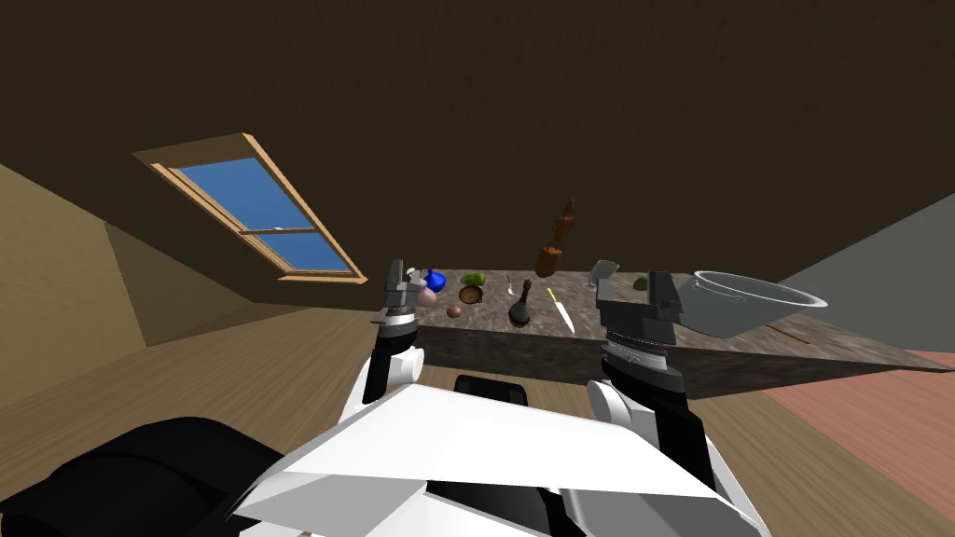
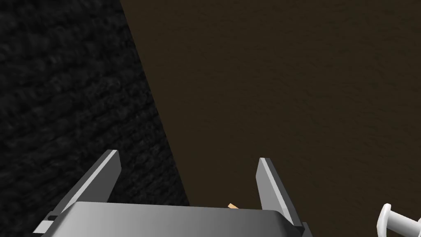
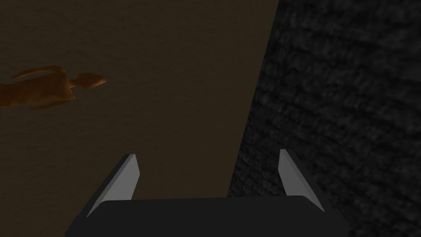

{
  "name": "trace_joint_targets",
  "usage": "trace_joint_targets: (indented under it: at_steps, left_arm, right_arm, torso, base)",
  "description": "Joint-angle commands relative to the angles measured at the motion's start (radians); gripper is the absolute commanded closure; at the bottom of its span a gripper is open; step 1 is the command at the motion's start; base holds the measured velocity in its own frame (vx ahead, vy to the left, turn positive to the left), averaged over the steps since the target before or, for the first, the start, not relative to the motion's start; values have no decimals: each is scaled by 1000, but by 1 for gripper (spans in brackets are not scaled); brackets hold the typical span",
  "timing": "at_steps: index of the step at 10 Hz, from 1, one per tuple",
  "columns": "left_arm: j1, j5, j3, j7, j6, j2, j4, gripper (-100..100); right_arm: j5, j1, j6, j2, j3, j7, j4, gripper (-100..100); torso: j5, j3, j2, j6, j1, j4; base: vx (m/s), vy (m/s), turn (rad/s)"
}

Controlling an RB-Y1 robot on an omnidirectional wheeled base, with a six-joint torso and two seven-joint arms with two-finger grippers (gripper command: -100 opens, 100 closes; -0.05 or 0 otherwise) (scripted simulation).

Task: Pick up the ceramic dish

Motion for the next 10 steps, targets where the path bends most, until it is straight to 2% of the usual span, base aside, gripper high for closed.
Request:
trace_joint_targets:
  at_steps: [1, 3, 6, 9, 10]
  left_arm:
    - [-7, -3, -2, 9, 12, 44, 6, -100]
    - [-22, -9, -6, 31, 42, 105, 19, -100]
    - [-60, -24, -16, 82, 117, 178, 49, -100]
    - [-113, -41, -28, 151, 209, 222, 87, -100]
    - [-113, -41, -28, 151, 225, 222, 87, -100]
  right_arm:
    - [0, 0, 0, 0, 0, 0, 0, 0]
    - [0, 0, 0, 0, 0, 0, 0, 0]
    - [0, 0, 0, 0, 0, 0, 0, 0]
    - [0, 0, 0, 0, 0, 0, 0, 0]
    - [0, 0, 0, 0, 0, 0, 0, 0]
  torso:
    - [0, 0, 0, 0, 0, 0]
    - [0, 0, 1, 0, -1, 0]
    - [-1, 1, 1, 0, -3, 0]
    - [-1, 1, 2, 0, -4, 0]
    - [-1, 1, 2, 0, -4, 0]
  base:
    - [-7, -14, -7]
    - [-14, -28, -13]
    - [-21, -48, -23]
    - [-32, -63, -46]
    - [-21, -44, -9]
